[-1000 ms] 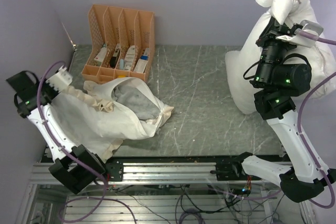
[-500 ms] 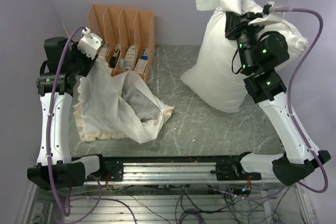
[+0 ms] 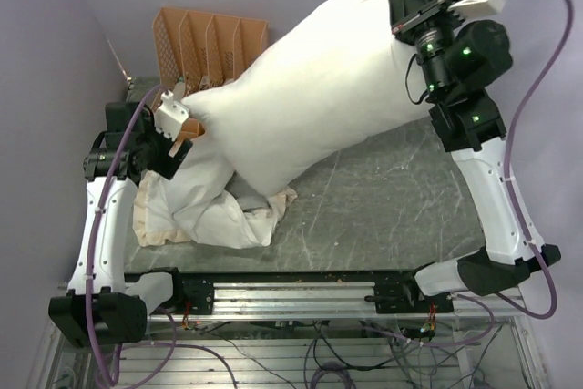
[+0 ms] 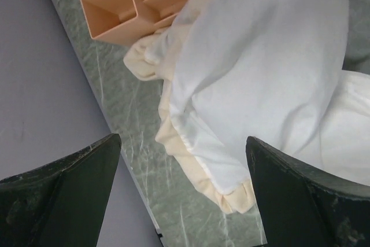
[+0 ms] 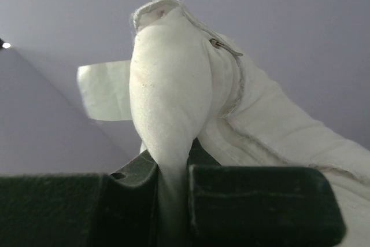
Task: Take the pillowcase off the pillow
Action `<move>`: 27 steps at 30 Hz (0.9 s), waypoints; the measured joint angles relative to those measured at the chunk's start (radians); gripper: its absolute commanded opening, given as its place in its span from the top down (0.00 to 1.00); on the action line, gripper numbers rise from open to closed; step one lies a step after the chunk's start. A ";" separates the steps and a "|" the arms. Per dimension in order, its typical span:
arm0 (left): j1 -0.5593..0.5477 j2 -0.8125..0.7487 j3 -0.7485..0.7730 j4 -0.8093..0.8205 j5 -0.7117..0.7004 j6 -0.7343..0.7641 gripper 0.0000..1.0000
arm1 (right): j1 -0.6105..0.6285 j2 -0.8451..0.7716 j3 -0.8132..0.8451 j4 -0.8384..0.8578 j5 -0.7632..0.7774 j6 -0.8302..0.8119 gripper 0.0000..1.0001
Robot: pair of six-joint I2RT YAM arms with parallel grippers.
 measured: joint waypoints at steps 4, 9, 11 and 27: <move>0.000 -0.063 -0.033 -0.022 -0.010 0.000 0.00 | -0.071 -0.020 -0.193 -0.006 -0.036 0.082 1.00; 0.000 -0.116 -0.039 -0.031 0.004 -0.030 0.00 | -0.321 -0.047 -0.571 0.031 -0.121 0.206 0.94; 0.000 -0.132 -0.045 -0.027 0.013 -0.050 0.00 | -0.397 -0.042 -0.712 0.039 -0.110 0.220 0.67; 0.008 -0.270 -0.202 0.196 -0.012 -0.268 0.00 | -0.396 -0.183 -1.016 0.009 0.359 0.008 0.00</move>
